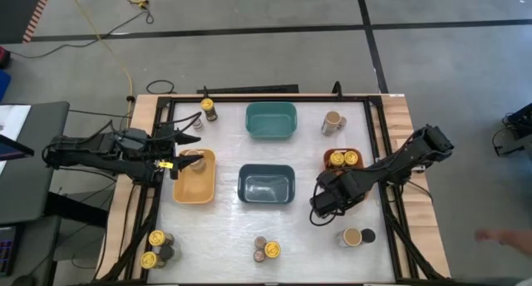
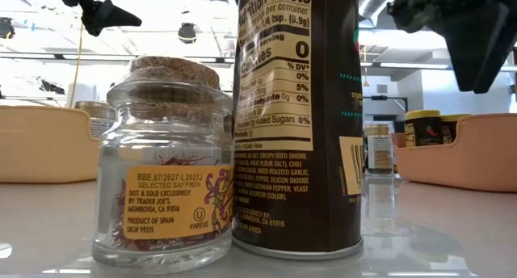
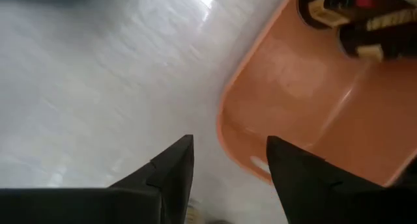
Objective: Sort spices by type
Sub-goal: Put the yellow seasoning bottle into the orange bin
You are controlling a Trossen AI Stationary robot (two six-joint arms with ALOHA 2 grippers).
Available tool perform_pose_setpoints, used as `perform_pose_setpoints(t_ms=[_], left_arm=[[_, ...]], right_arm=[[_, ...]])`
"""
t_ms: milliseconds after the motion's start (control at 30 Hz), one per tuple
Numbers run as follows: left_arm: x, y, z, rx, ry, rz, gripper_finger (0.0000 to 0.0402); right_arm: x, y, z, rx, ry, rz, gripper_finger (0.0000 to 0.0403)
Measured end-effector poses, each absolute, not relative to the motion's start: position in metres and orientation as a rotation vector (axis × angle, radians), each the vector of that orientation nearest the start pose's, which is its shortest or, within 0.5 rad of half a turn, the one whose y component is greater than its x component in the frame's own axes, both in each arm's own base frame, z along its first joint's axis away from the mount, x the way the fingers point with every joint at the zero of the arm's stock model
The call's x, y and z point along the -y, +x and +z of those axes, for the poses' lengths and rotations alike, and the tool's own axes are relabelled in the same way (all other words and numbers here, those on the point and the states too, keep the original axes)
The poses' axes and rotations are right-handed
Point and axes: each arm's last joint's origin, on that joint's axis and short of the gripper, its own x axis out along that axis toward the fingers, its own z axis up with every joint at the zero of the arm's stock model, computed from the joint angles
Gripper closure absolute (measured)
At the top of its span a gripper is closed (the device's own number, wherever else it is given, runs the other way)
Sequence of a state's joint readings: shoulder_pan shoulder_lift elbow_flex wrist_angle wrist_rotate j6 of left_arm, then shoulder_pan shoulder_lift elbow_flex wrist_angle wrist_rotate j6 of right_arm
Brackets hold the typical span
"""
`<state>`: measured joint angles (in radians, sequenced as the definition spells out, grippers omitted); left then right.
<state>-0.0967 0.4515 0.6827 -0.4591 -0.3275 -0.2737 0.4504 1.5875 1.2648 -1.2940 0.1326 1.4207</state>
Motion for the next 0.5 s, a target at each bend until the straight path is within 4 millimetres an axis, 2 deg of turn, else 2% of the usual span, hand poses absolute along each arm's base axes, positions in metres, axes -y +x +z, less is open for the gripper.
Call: perform_pose_setpoints(t_ms=[167, 333, 500], left_arm=[[0.0, 0.1, 0.312, -0.19, -0.223, 0.259, 0.0102], [0.0, 0.1, 0.312, -0.191, -0.213, 0.257, 0.0102], [0.0, 0.1, 0.312, -0.198, -0.154, 0.252, 0.0102]], right_arm=[[-0.119, 0.254, 0.249, -1.239, 0.789, -0.882, 0.0184], [-0.121, 0.266, 0.251, -1.058, 0.813, -0.842, 0.0176], [-0.116, 0.271, 0.252, -1.0, 0.849, -0.867, 0.015]])
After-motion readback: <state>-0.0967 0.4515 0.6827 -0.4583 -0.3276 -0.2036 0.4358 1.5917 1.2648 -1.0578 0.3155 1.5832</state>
